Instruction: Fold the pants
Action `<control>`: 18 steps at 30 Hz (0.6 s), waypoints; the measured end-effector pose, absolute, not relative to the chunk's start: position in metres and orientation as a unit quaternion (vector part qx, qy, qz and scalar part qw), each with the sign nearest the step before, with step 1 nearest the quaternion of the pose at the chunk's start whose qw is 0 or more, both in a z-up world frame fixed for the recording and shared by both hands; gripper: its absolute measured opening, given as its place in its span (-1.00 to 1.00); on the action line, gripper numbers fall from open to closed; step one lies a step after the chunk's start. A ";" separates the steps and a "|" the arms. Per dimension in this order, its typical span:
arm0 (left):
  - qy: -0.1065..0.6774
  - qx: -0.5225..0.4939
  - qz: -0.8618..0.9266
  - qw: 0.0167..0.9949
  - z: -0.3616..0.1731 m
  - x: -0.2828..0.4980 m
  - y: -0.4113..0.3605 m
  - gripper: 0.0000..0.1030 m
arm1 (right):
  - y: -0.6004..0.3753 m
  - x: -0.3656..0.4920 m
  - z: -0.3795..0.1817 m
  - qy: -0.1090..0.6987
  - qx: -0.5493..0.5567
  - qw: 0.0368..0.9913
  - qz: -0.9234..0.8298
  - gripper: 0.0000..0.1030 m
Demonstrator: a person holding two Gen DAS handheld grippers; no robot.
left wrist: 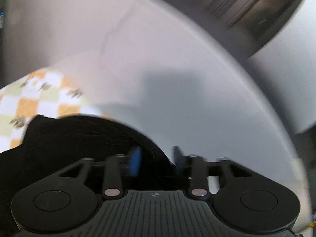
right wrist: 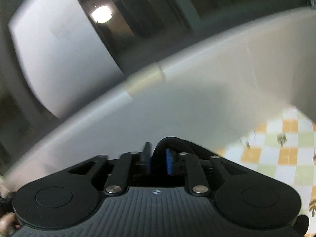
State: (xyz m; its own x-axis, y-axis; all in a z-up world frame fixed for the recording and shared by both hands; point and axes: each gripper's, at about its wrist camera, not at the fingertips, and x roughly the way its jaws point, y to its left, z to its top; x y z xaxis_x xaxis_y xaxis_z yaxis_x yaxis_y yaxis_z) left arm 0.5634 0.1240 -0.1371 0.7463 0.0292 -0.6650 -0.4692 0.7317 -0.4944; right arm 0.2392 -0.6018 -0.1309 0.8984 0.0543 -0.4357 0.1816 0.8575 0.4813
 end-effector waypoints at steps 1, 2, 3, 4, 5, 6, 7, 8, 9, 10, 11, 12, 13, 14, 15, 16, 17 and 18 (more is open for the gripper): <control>0.326 -0.338 0.146 0.871 -0.141 0.565 0.124 0.21 | -0.601 0.248 -0.140 0.238 0.263 0.934 -0.036 -0.25; 0.320 -0.341 0.138 0.873 -0.143 0.564 0.124 0.26 | -0.599 0.251 -0.147 0.242 0.258 0.934 -0.043 -0.19; 0.318 -0.345 0.129 0.874 -0.145 0.562 0.125 0.39 | -0.597 0.250 -0.154 0.245 0.251 0.935 -0.051 -0.14; 0.320 -0.349 0.121 0.872 -0.149 0.558 0.127 0.47 | -0.596 0.245 -0.160 0.249 0.250 0.934 -0.054 -0.14; 0.324 -0.352 0.113 0.871 -0.151 0.547 0.126 0.47 | -0.598 0.240 -0.165 0.252 0.255 0.932 -0.049 -0.14; 0.329 -0.356 0.107 0.868 -0.154 0.539 0.129 0.47 | -0.601 0.231 -0.171 0.256 0.262 0.929 -0.042 -0.14; 0.332 -0.360 0.100 0.866 -0.157 0.527 0.133 0.47 | -0.604 0.223 -0.175 0.260 0.265 0.927 -0.041 -0.14; 0.335 -0.366 0.093 0.863 -0.159 0.519 0.135 0.47 | -0.608 0.212 -0.181 0.266 0.266 0.925 -0.047 -0.14; 0.337 -0.370 0.091 0.861 -0.162 0.508 0.139 0.47 | -0.612 0.202 -0.186 0.270 0.268 0.923 -0.054 -0.14; 0.338 -0.375 0.092 0.859 -0.167 0.495 0.143 0.47 | -0.615 0.196 -0.190 0.274 0.270 0.921 -0.060 -0.14; 0.337 -0.380 0.092 0.856 -0.176 0.475 0.143 0.47 | -0.619 0.185 -0.196 0.280 0.271 0.918 -0.067 -0.14; 0.337 -0.389 0.095 0.852 -0.181 0.460 0.146 0.46 | -0.622 0.174 -0.204 0.291 0.267 0.915 -0.079 -0.14; 0.337 -0.399 0.099 0.847 -0.186 0.446 0.154 0.46 | -0.624 0.165 -0.210 0.302 0.260 0.913 -0.089 -0.14; 0.338 -0.409 0.105 0.841 -0.191 0.435 0.158 0.46 | -0.625 0.161 -0.217 0.311 0.255 0.910 -0.098 -0.14; 0.340 -0.417 0.114 0.835 -0.197 0.424 0.158 0.46 | -0.627 0.155 -0.224 0.321 0.251 0.907 -0.105 -0.13; 0.345 -0.423 0.125 0.829 -0.203 0.416 0.157 0.46 | -0.628 0.151 -0.230 0.330 0.248 0.904 -0.109 -0.13; 0.352 -0.429 0.138 0.821 -0.211 0.408 0.154 0.46 | -0.629 0.149 -0.235 0.336 0.243 0.903 -0.114 -0.13; 0.358 -0.434 0.144 0.814 -0.219 0.402 0.151 0.46 | -0.629 0.148 -0.238 0.339 0.236 0.903 -0.119 -0.13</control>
